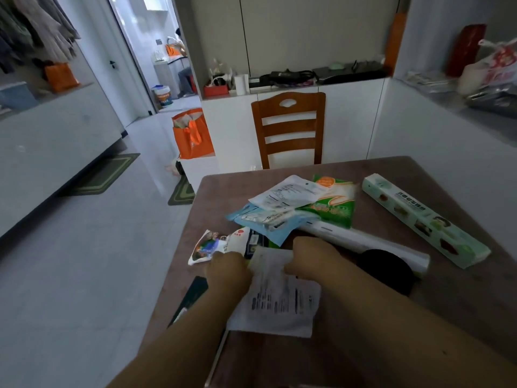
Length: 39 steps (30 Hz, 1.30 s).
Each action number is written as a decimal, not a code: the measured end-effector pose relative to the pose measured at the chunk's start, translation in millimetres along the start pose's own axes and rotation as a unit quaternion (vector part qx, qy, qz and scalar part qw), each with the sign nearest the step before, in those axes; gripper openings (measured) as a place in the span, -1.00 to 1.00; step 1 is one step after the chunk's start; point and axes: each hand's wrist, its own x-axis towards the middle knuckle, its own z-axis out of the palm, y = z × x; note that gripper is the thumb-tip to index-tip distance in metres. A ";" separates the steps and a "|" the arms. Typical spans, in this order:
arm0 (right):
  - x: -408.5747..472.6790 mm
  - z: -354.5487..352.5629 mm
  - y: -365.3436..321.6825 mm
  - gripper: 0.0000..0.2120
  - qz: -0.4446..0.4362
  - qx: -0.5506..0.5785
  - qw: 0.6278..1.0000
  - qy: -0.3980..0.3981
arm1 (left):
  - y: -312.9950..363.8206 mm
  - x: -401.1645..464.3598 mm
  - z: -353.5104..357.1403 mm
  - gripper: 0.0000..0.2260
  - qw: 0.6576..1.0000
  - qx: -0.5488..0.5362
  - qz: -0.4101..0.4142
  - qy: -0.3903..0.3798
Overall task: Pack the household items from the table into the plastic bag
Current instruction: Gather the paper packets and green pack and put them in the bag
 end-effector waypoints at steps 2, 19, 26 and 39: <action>6.7 -5.6 3.7 -0.53 -0.008 -0.034 0.999 0.016 | 4.0 -6.1 -21.5 -0.89 0.976 -0.186 0.075 -0.085; 1.0 -103.5 116.7 -0.90 0.105 0.467 0.871 0.109 | 63.7 87.8 8.8 -0.75 0.717 -0.648 -0.215 -0.142; 29.0 -70.9 93.7 -0.83 0.087 0.655 0.750 -0.021 | 34.9 38.4 -4.3 -0.33 0.433 -0.846 0.021 -0.311; 51.6 -24.2 65.2 -0.77 0.149 0.503 0.841 -0.134 | 23.5 23.0 4.5 -0.57 0.567 -0.764 -0.085 -0.297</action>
